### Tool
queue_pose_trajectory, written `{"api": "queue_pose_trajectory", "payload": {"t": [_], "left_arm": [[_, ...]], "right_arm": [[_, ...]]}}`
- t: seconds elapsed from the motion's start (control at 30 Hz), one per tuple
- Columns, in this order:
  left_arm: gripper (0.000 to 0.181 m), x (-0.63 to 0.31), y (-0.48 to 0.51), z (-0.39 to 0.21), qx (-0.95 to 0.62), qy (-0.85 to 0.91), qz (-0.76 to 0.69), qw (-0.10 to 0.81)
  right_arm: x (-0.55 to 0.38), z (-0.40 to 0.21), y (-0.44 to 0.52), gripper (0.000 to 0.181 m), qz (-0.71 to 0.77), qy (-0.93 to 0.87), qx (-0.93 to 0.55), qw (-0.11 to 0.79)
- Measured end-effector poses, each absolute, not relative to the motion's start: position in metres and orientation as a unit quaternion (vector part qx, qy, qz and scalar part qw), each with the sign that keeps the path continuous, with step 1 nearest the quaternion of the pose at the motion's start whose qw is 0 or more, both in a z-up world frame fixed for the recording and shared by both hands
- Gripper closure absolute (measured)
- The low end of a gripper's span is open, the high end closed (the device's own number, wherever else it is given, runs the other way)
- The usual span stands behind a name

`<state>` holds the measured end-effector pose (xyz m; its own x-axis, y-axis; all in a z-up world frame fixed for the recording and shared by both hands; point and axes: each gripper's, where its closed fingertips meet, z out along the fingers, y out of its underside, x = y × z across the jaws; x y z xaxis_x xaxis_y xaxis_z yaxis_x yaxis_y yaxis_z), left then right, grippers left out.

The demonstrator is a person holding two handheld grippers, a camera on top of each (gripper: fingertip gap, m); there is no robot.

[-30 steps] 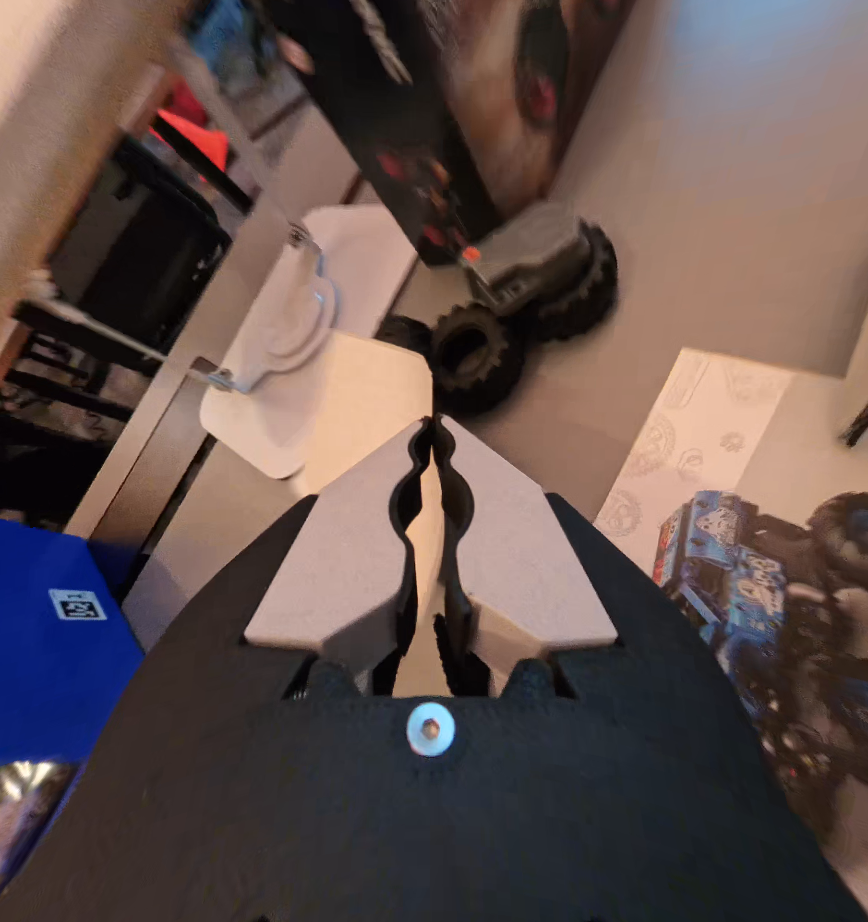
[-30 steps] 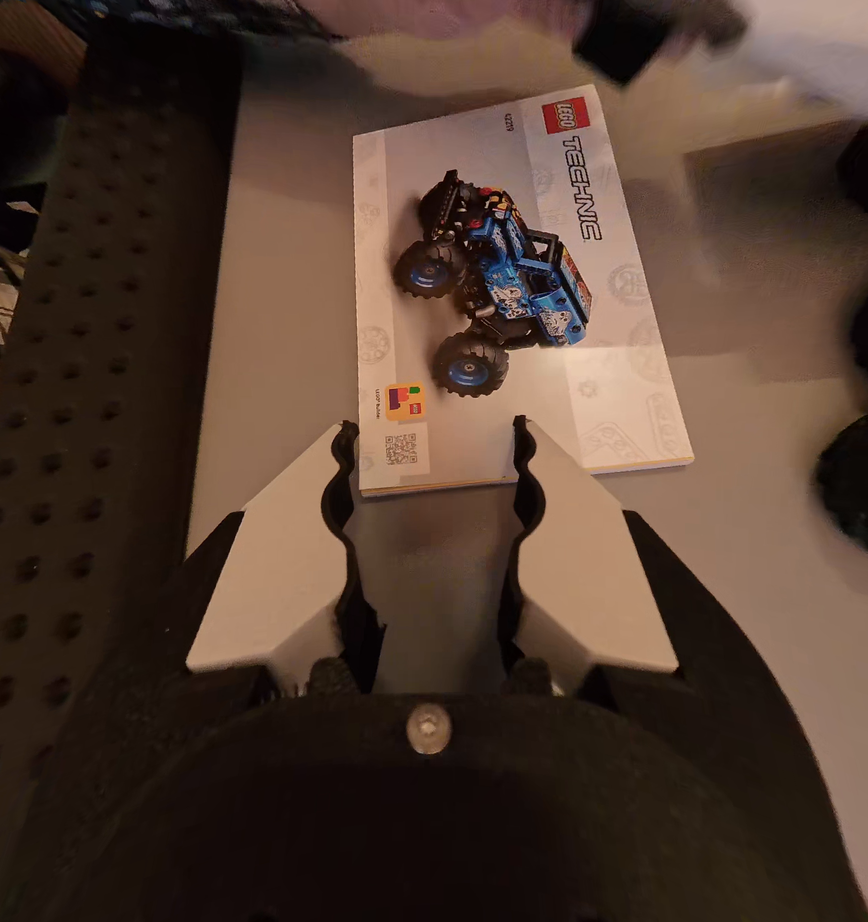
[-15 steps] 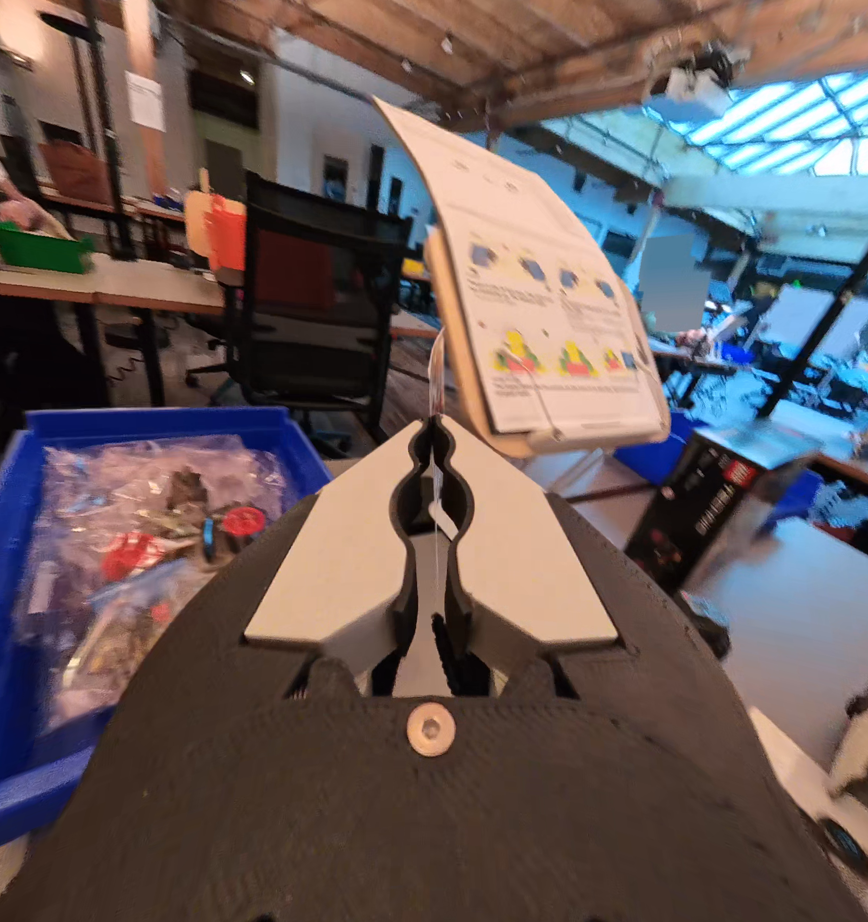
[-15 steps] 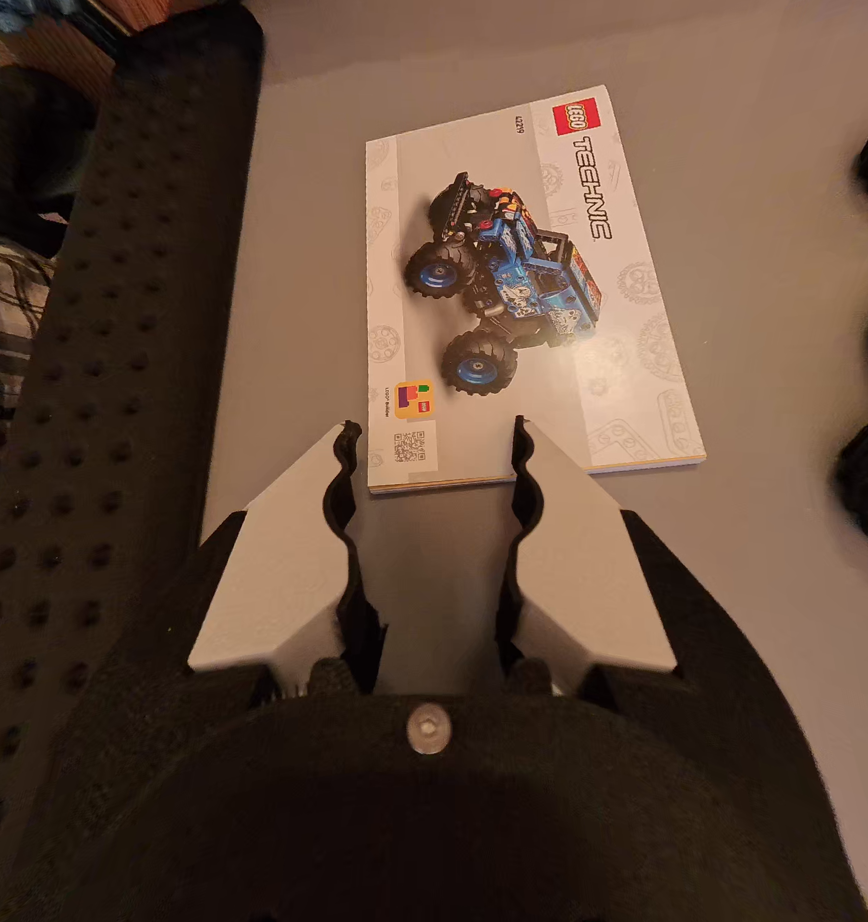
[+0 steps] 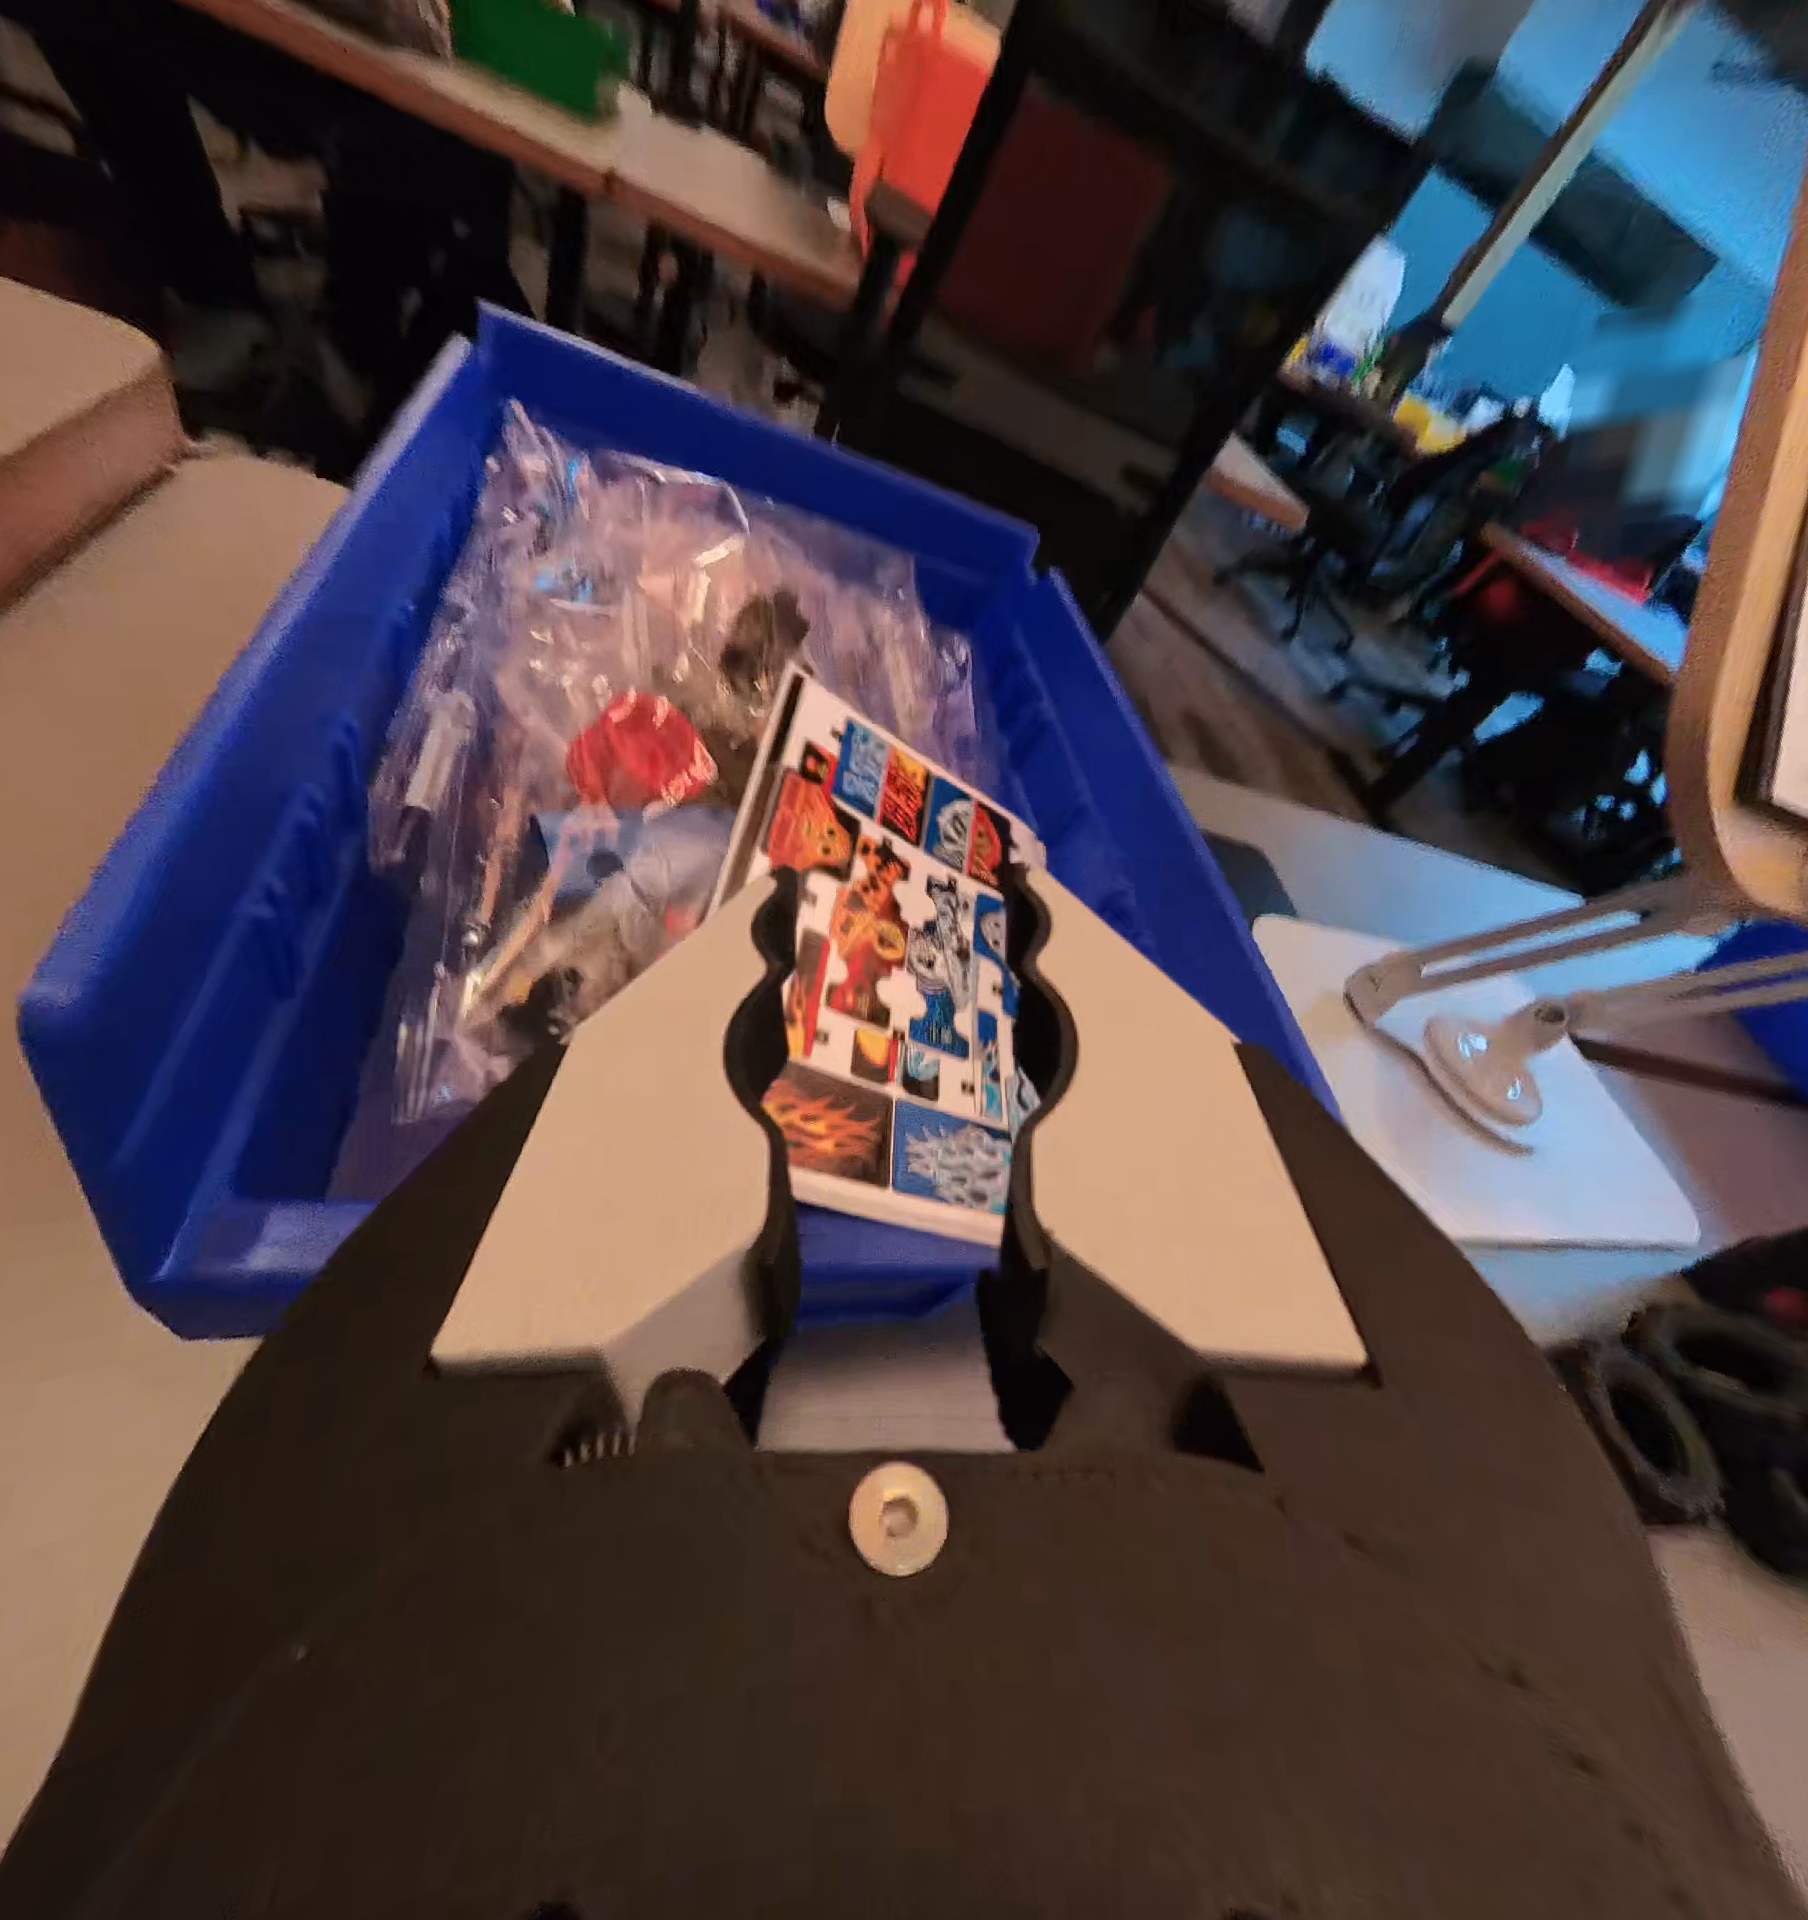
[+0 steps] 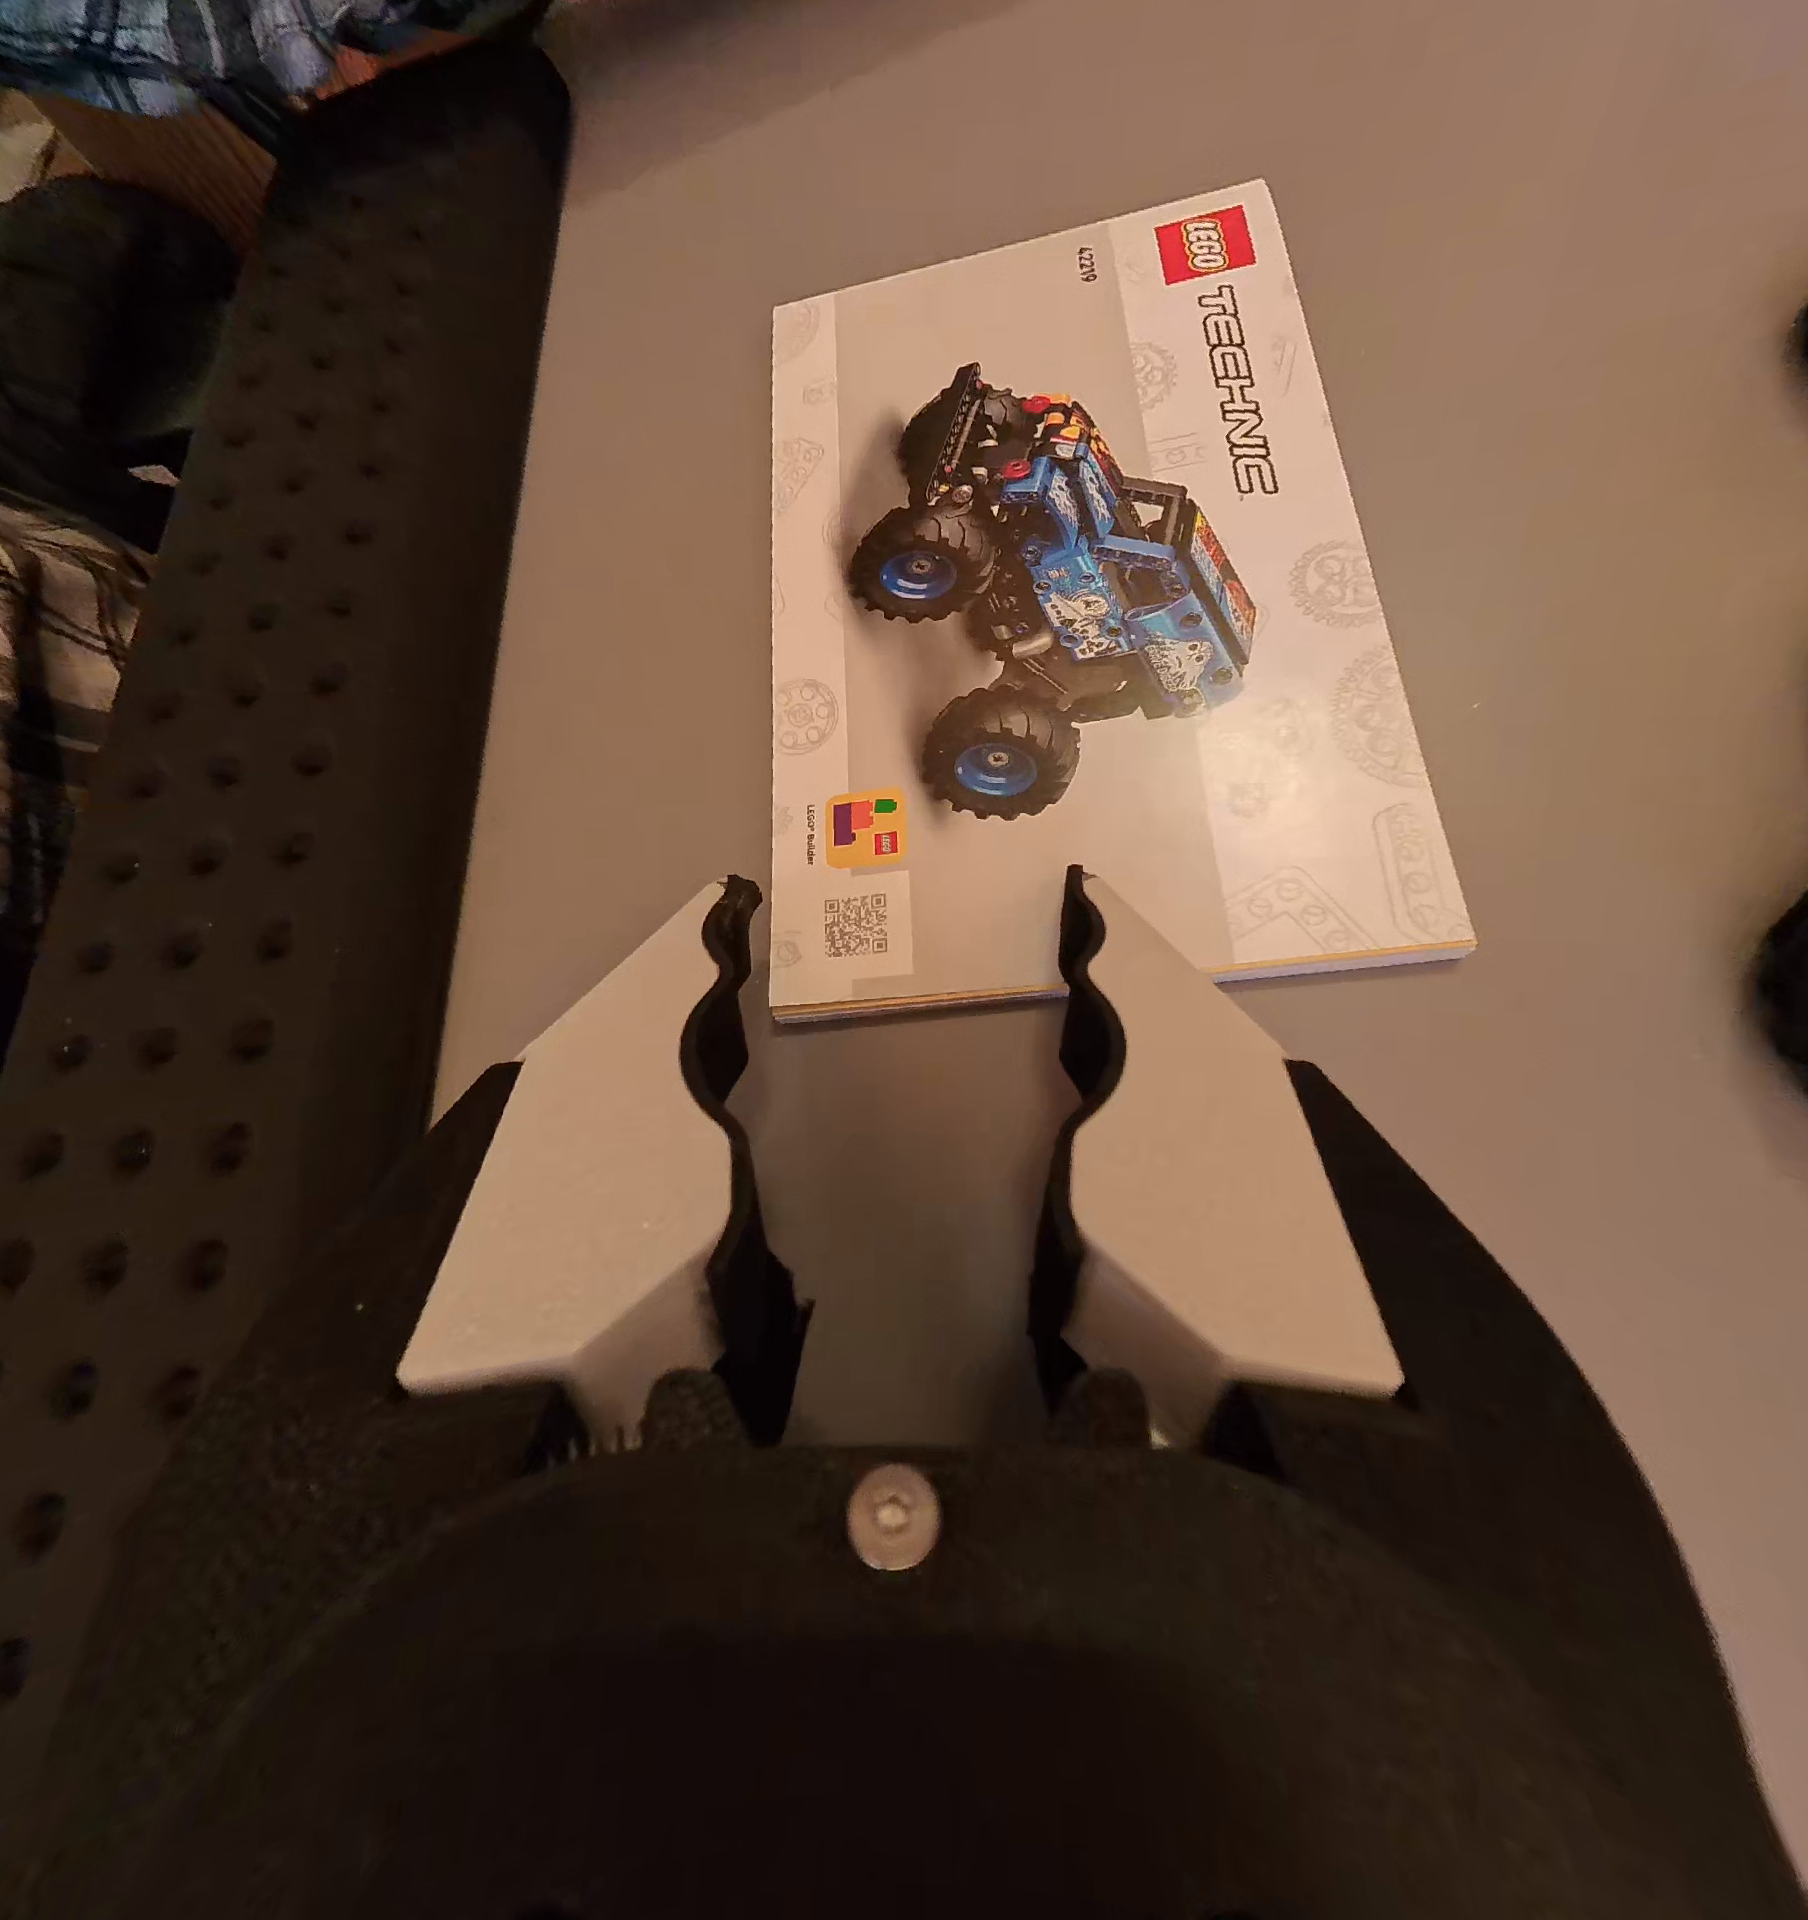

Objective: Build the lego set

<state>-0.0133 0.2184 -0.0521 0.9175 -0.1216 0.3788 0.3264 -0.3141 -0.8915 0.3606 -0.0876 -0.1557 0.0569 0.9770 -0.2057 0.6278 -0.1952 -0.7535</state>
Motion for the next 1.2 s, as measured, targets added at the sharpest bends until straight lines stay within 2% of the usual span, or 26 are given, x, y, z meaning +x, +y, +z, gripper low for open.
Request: {"api": "queue_pose_trajectory", "payload": {"t": [0.17, 0.23, 0.3, 0.47, 0.7, 0.97, 1.1, 1.2], "left_arm": [[0.147, 0.003, 0.197, -0.052, -0.808, 0.005, -0.187, 0.559], [0.151, 0.013, 0.187, -0.068, -0.846, 0.058, -0.161, 0.506], [0.161, 0.016, 0.184, -0.073, -0.857, 0.117, -0.107, 0.490], [0.160, 0.021, 0.186, -0.113, -0.894, 0.232, -0.020, 0.383], [0.166, 0.028, 0.214, -0.128, -0.896, 0.241, 0.030, 0.371], [0.156, 0.024, 0.236, -0.101, -0.884, 0.236, 0.038, 0.403], [0.139, -0.001, 0.238, -0.091, -0.887, 0.234, 0.057, 0.394], [0.127, -0.001, 0.240, -0.098, -0.897, 0.226, 0.009, 0.380]], "right_arm": [[0.361, -0.156, -0.087, 0.124, 0.359, -0.585, -0.686, 0.244], [0.361, -0.156, -0.087, 0.125, 0.357, -0.584, -0.686, 0.245], [0.361, -0.156, -0.087, 0.126, 0.357, -0.583, -0.687, 0.245], [0.360, -0.156, -0.086, 0.126, 0.355, -0.584, -0.687, 0.247], [0.361, -0.155, -0.086, 0.126, 0.359, -0.582, -0.687, 0.244], [0.362, -0.155, -0.087, 0.126, 0.362, -0.583, -0.686, 0.242], [0.362, -0.155, -0.087, 0.126, 0.363, -0.583, -0.686, 0.241], [0.362, -0.155, -0.087, 0.125, 0.364, -0.583, -0.686, 0.241]]}}
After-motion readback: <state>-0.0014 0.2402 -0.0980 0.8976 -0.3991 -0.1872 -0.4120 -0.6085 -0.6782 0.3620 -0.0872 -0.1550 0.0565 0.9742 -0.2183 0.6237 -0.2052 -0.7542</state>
